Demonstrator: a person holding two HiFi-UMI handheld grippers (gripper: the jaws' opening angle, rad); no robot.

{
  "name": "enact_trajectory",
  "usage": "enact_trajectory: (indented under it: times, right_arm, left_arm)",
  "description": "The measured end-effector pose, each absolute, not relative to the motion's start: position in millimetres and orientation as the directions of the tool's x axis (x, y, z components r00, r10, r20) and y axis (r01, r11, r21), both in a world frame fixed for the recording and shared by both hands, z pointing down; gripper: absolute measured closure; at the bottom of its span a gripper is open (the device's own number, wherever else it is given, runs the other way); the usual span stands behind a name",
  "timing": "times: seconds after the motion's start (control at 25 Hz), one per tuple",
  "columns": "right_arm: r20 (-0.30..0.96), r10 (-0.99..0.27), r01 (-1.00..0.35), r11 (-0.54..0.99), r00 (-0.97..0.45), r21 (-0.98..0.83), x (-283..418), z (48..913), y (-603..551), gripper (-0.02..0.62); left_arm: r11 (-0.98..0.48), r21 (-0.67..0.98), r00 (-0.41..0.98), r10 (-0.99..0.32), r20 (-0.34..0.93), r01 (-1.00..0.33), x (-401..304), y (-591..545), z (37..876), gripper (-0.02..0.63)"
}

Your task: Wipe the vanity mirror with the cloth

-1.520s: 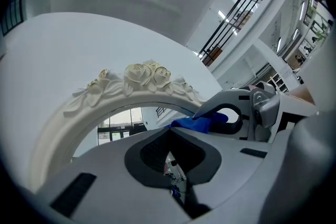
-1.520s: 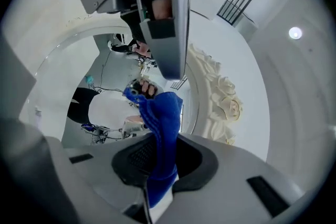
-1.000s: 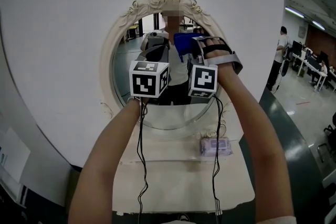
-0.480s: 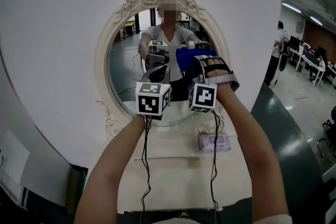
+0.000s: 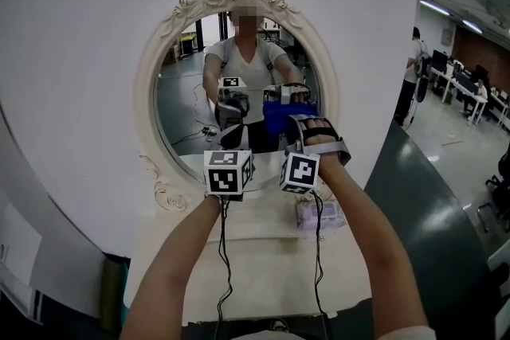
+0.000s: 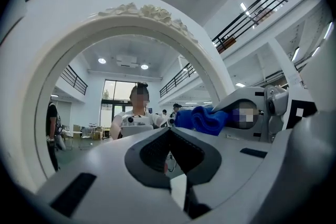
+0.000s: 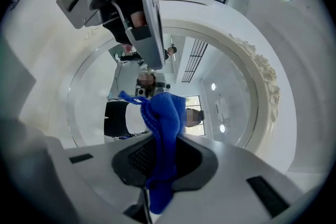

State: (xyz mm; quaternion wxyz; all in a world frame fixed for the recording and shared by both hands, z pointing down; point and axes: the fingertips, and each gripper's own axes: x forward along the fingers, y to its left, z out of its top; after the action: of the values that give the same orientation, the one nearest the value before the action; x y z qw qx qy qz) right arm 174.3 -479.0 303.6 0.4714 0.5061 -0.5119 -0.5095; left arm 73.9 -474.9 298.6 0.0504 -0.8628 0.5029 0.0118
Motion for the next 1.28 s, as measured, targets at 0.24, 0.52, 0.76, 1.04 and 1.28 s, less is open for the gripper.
enact_trajectory:
  times: [0.24, 0.52, 0.76, 1.04, 1.28]
  right_arm:
    - [0.011, -0.999, -0.099, 0.016, -0.053, 0.995, 166.9, 345.9, -480.0, 0.529]
    - [0.120, -0.991, -0.184, 0.129, -0.060, 0.974, 164.8, 410.0, -476.4, 0.529]
    - [0.219, -0.974, -0.183, 0.227, -0.063, 0.957, 158.6, 466.9, -474.8, 0.529]
    - [0.302, -0.948, -0.205, 0.316, -0.097, 0.926, 135.7, 511.1, -470.7, 0.529]
    - [0.368, -0.920, -0.205, 0.390, -0.135, 0.898, 111.0, 550.7, -467.4, 0.529]
  left_arm:
    - [-0.463, 0.016, 0.463, -0.887, -0.011, -0.886, 66.9, -477.8, 350.9, 0.601]
    - [-0.477, -0.009, 0.475, -0.877, 0.076, -0.879, 66.1, -467.6, 402.3, 0.602]
    - [-0.448, 0.019, 0.446, -0.885, 0.136, -0.894, 51.9, -464.2, 443.8, 0.601]
    - [-0.405, 0.058, 0.407, -0.885, 0.225, -0.912, 32.3, -457.6, 498.4, 0.601]
    - [-0.371, 0.088, 0.380, -0.881, 0.282, -0.924, 15.3, -451.3, 537.1, 0.603]
